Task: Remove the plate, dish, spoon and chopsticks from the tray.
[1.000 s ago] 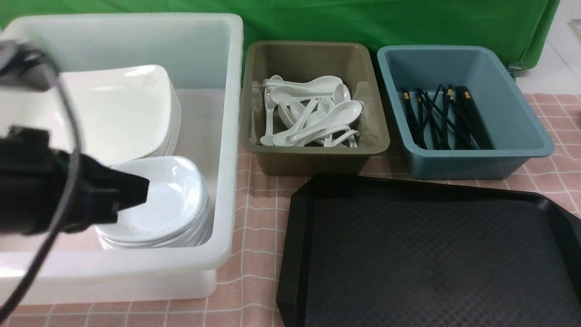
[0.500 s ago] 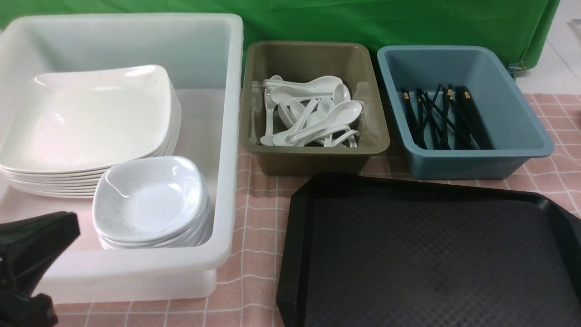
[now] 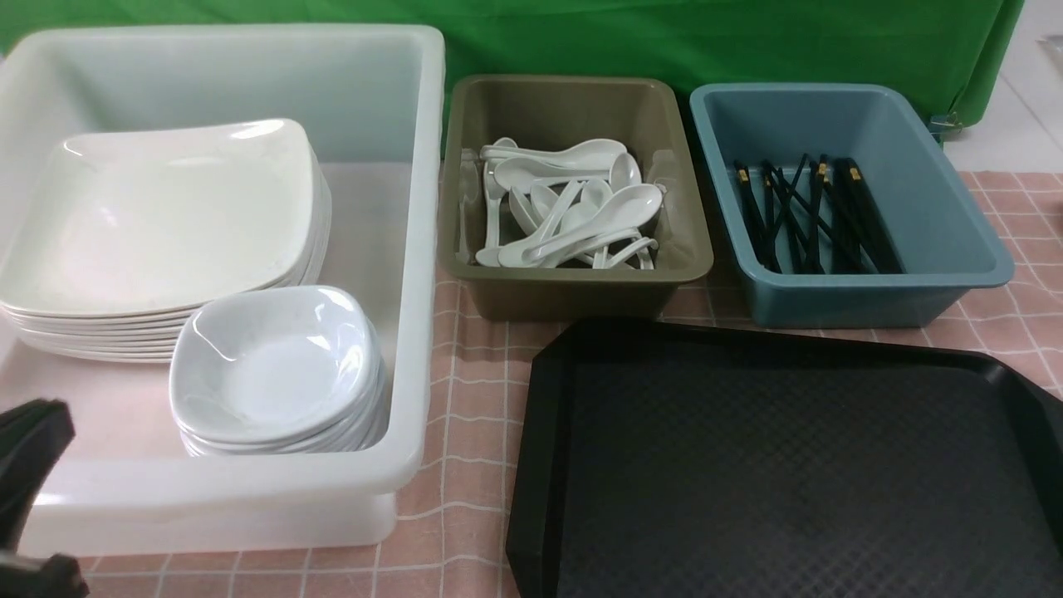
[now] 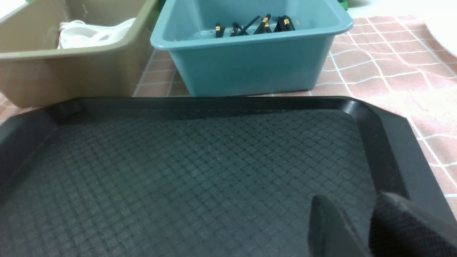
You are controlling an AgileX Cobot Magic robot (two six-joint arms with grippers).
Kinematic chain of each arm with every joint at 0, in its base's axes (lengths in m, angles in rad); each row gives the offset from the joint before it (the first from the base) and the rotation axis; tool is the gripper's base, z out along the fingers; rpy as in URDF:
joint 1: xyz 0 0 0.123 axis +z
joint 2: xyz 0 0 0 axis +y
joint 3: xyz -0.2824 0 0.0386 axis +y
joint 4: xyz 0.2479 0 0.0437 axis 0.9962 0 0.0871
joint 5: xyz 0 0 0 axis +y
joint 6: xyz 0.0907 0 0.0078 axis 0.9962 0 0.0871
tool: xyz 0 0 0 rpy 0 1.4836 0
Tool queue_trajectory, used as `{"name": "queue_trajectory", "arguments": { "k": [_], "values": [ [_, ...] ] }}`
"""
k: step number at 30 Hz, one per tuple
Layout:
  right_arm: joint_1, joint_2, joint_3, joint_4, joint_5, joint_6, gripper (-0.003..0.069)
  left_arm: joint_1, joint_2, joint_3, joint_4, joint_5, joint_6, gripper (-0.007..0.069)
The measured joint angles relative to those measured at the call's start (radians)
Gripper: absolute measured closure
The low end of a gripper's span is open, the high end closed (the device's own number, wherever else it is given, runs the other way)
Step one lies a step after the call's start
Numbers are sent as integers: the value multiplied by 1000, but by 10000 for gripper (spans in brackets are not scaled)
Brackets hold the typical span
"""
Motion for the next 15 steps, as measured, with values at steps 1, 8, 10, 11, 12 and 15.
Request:
{"name": "queue_trajectory", "arguments": {
  "k": [1, 8, 10, 11, 12, 15],
  "values": [
    [0, 0, 0, 0, 0, 0, 419, 0, -34, 47, 49, -25, -57, 627],
    [0, 0, 0, 0, 0, 0, 419, 40, -262, 240, 200, -77, -170, 627],
    [0, 0, 0, 0, 0, 0, 419, 65, -291, 260, 203, -78, -180, 627],
    [0, 0, 0, 0, 0, 0, 419, 83, -295, 266, 205, -84, -192, 627],
    [0, 0, 0, 0, 0, 0, 419, 85, -297, 267, 205, -84, -192, 627],
    [0, 0, 0, 0, 0, 0, 419, 126, -301, 266, 210, -71, -224, 627]
  ]
}}
